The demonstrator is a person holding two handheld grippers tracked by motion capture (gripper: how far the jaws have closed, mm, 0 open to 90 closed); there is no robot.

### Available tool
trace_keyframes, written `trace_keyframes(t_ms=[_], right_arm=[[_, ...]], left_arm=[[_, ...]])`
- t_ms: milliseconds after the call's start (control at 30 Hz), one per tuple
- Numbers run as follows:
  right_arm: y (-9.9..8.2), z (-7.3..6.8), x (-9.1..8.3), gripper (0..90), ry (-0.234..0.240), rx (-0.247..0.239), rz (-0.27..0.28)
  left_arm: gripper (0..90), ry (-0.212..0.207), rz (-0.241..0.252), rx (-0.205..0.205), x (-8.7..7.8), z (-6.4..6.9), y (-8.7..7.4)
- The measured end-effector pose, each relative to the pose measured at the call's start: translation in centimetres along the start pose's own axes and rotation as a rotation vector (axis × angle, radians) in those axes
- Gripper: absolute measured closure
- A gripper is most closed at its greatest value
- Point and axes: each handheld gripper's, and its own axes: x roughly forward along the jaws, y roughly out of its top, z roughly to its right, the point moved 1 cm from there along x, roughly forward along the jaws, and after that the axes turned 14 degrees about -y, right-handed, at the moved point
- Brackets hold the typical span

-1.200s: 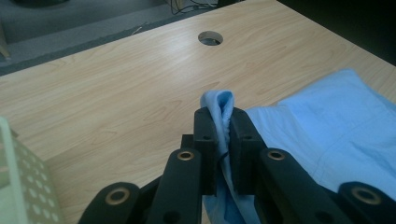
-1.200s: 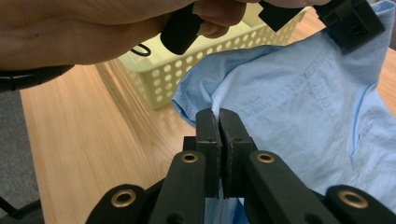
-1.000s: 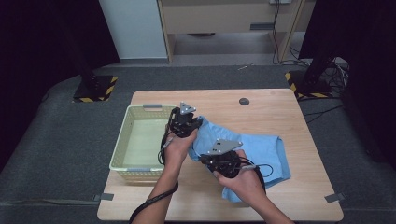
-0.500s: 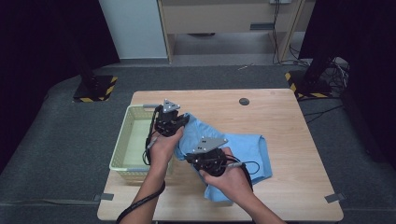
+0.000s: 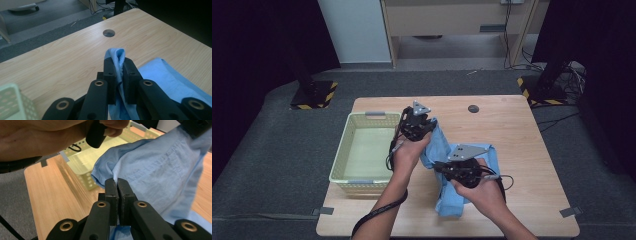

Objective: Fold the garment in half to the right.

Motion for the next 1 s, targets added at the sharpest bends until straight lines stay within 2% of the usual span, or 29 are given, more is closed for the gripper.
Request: trace_keyframes(t_ms=[133,367,467,533,633,667,700,767,1000], right_arm=[[-0.6,1.5,-1.1,87.8,-0.004,0.033,0.000],[-0.1,2.8,-2.6,87.8,-0.014,0.023,0.009],[-0.3,3.4,-3.1,87.8,-0.020,0.023,0.006],[-0.7,3.9,-3.2,87.8,-0.029,0.024,-0.002],[-1.9,5.2,-3.1,87.8,-0.040,0.051,-0.024],[-2.2,5.5,-3.0,87.8,-0.040,0.059,-0.030],[-2.2,5.5,-3.0,87.8,-0.040,0.059,-0.030],[-3.6,6.3,-2.7,87.8,-0.049,0.076,-0.049],[-5.6,7.3,-2.8,87.8,-0.054,0.116,-0.065]], left_arm=[[83.2,-0.002,-0.014,0.010,0.9,0.8,0.6],[83.3,0.008,-0.006,0.029,1.0,1.6,1.8],[83.2,0.002,-0.004,0.034,1.6,1.7,1.9],[83.2,-0.009,-0.008,0.030,2.1,1.7,1.9],[83.1,-0.022,-0.011,0.028,3.3,1.6,1.6],[83.0,-0.034,-0.011,0.024,4.1,1.6,1.2],[82.8,-0.034,-0.011,0.024,4.1,1.6,1.2],[82.7,-0.048,-0.017,0.023,5.0,1.6,1.0],[82.7,-0.078,-0.025,0.028,7.3,2.2,0.4]])
